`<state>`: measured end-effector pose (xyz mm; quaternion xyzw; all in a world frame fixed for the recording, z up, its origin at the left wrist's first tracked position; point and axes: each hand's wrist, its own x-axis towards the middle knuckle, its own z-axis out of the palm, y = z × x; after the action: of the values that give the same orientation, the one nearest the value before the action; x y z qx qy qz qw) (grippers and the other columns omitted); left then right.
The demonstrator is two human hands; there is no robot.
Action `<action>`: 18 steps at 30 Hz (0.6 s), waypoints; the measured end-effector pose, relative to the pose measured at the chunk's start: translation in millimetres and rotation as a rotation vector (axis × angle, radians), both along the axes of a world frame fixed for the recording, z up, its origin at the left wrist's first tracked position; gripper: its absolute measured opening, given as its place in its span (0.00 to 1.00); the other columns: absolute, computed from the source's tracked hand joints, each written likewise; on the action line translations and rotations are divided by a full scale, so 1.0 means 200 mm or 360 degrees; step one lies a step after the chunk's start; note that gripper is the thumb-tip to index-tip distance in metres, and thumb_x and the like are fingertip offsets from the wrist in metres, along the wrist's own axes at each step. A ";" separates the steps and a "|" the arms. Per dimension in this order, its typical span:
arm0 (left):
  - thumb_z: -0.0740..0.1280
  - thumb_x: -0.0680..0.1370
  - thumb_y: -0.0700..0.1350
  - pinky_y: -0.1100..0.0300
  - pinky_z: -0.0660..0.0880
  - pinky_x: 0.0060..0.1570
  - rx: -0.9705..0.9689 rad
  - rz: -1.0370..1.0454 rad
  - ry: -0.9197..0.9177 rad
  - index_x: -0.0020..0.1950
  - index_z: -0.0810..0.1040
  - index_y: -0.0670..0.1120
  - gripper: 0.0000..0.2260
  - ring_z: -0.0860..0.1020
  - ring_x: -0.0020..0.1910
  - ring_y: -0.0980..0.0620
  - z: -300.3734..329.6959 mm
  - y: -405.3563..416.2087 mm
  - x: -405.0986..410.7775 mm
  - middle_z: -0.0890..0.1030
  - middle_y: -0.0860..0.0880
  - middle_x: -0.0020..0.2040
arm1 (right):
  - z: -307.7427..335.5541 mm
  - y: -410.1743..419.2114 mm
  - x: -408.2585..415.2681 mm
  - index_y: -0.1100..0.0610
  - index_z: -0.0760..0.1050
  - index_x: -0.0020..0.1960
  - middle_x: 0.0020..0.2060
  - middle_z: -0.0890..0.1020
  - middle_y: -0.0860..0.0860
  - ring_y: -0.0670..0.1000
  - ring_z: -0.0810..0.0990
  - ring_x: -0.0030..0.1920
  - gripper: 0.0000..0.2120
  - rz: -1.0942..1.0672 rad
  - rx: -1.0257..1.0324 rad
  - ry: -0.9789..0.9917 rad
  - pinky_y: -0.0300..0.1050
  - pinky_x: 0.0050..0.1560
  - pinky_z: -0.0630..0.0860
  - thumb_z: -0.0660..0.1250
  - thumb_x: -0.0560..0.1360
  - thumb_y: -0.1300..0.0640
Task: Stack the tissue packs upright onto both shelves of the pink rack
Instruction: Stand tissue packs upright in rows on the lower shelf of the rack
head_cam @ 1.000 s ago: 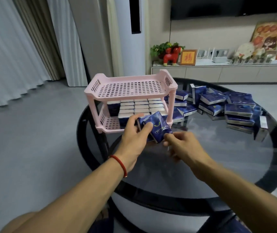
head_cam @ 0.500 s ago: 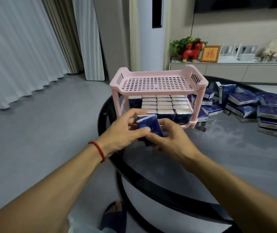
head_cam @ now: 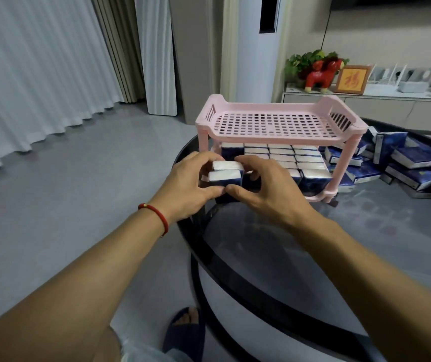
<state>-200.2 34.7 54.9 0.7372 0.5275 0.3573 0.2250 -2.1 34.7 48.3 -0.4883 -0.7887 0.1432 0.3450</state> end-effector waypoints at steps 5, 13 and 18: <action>0.80 0.71 0.42 0.68 0.80 0.51 0.0009 0.0068 -0.0083 0.65 0.74 0.53 0.26 0.79 0.54 0.64 0.02 0.00 0.01 0.79 0.58 0.57 | 0.02 0.07 0.04 0.49 0.81 0.57 0.47 0.83 0.41 0.39 0.78 0.48 0.17 -0.0045 0.0029 0.0094 0.28 0.44 0.71 0.78 0.71 0.46; 0.78 0.69 0.46 0.59 0.78 0.54 -0.0126 0.0424 -0.0336 0.70 0.64 0.50 0.34 0.75 0.57 0.52 -0.04 0.06 -0.03 0.73 0.50 0.63 | 0.03 0.14 0.00 0.48 0.76 0.55 0.48 0.79 0.37 0.46 0.78 0.55 0.18 -0.0161 -0.0168 0.0164 0.47 0.57 0.74 0.74 0.72 0.40; 0.76 0.70 0.45 0.54 0.75 0.65 -0.0362 0.0249 -0.0308 0.67 0.74 0.51 0.27 0.78 0.62 0.51 -0.13 0.09 -0.01 0.80 0.53 0.61 | 0.03 0.20 -0.06 0.50 0.70 0.67 0.67 0.73 0.52 0.57 0.66 0.71 0.23 -0.0405 -0.0247 -0.0392 0.59 0.71 0.60 0.67 0.78 0.39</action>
<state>-202.1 53.1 28.9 0.6258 0.5961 0.3812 0.3282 -14.0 74.8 54.5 -0.6231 -0.7433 0.0981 0.2226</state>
